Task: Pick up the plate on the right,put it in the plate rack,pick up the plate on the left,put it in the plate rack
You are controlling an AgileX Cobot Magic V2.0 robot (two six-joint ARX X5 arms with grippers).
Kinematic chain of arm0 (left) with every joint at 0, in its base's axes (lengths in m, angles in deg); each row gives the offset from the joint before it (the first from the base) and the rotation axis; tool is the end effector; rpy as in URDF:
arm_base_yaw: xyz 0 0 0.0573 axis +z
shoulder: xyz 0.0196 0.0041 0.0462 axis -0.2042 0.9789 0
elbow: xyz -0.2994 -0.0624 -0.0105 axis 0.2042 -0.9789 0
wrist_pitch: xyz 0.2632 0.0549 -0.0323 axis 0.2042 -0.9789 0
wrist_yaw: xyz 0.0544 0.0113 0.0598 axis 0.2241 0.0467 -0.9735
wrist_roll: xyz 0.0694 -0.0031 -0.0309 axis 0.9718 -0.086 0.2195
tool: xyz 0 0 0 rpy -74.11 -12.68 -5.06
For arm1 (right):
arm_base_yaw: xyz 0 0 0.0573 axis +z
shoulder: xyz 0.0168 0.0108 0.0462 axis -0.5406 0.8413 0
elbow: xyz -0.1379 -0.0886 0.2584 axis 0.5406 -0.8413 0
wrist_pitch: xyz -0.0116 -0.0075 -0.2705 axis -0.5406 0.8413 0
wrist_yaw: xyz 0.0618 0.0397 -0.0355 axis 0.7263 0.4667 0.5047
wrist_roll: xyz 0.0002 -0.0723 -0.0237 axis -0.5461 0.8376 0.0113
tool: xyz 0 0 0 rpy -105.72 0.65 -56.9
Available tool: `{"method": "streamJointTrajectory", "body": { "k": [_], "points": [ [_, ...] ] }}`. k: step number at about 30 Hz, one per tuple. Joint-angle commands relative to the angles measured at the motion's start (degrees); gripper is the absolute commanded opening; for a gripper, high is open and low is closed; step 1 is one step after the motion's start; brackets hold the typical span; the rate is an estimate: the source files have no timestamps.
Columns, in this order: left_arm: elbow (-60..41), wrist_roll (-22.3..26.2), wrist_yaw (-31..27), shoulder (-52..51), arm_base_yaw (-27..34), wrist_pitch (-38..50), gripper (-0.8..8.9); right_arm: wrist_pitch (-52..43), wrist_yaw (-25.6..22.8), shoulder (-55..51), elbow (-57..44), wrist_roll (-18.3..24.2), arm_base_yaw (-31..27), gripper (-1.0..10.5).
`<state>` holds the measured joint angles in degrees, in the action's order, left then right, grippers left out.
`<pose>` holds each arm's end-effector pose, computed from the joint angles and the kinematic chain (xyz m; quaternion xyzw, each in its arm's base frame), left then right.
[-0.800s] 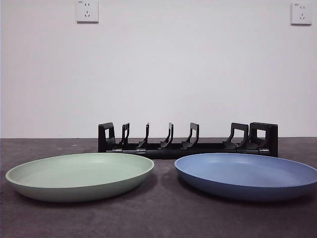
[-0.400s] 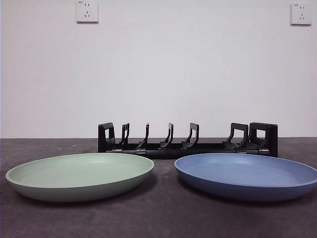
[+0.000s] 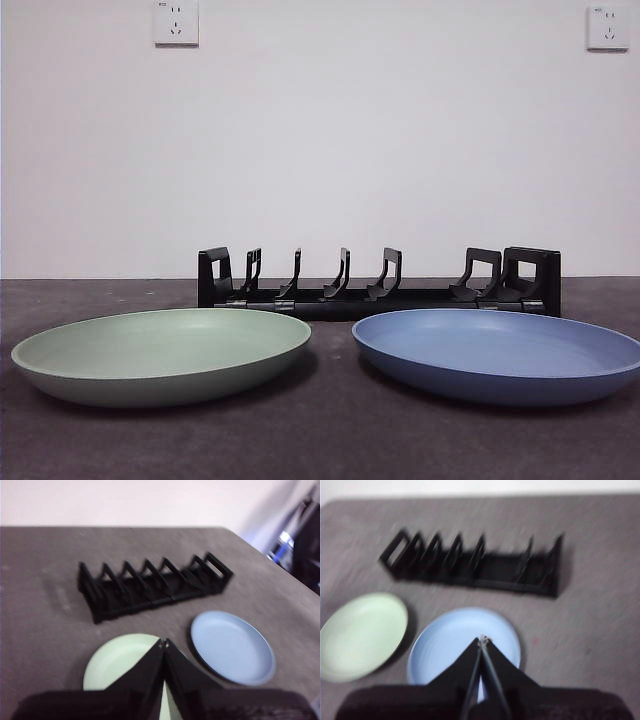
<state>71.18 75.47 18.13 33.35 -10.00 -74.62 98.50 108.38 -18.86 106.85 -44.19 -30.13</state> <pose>0.1001 -0.0314 0.3551 -0.0836 0.1998 -0.2719 0.9376 0.1137 0.0251 0.3744 0.0251 0.2738 0.1854 0.9434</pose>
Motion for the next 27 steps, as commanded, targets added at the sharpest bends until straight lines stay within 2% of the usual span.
{"method": "streamJointTrajectory", "body": {
  "k": [1,3,11,12,13,14,15,16,17,21,27],
  "points": [
    [3.82,5.81,0.61,2.29,0.0,-5.07,-0.07,4.55,2.51,2.4,1.88,3.48,0.02,-0.1],
    [6.08,7.48,0.57,3.74,-0.15,-7.93,-0.07,6.93,3.43,3.89,2.84,4.87,0.02,-0.1],
    [7.1,7.61,0.44,6.16,-1.79,-8.37,0.12,7.48,3.43,5.38,3.15,5.49,0.02,0.0],
    [7.1,7.58,0.44,6.38,-1.79,-8.35,0.79,7.41,3.43,5.38,3.15,5.46,0.02,0.2],
    [7.1,7.58,0.44,6.56,-1.88,-8.35,2.57,7.32,3.43,5.38,3.15,5.44,0.02,1.2],
    [7.1,7.58,0.44,6.73,-2.1,-8.26,4.83,7.3,3.43,5.38,3.15,5.42,0.02,2.7],
    [7.1,7.58,0.46,6.91,-2.54,-8.17,6.48,7.32,3.43,5.38,3.15,5.2,0.02,4.4],
    [7.1,7.58,0.57,7.06,-3.06,-8.09,6.74,7.28,3.43,5.38,3.15,5.2,0.02,5.9],
    [7.1,7.61,1.31,7.23,-3.8,-8.07,6.74,7.26,3.41,5.38,3.15,5.16,0.02,6.7],
    [7.13,7.74,1.92,8.55,-7.26,-6.29,6.73,7.23,3.41,6.25,3.17,4.15,0.02,6.6],
    [7.13,12.13,1.42,12.02,-15.45,-5.38,6.73,7.06,3.39,14.91,3.21,3.69,0.02,6.6]
  ]
}}
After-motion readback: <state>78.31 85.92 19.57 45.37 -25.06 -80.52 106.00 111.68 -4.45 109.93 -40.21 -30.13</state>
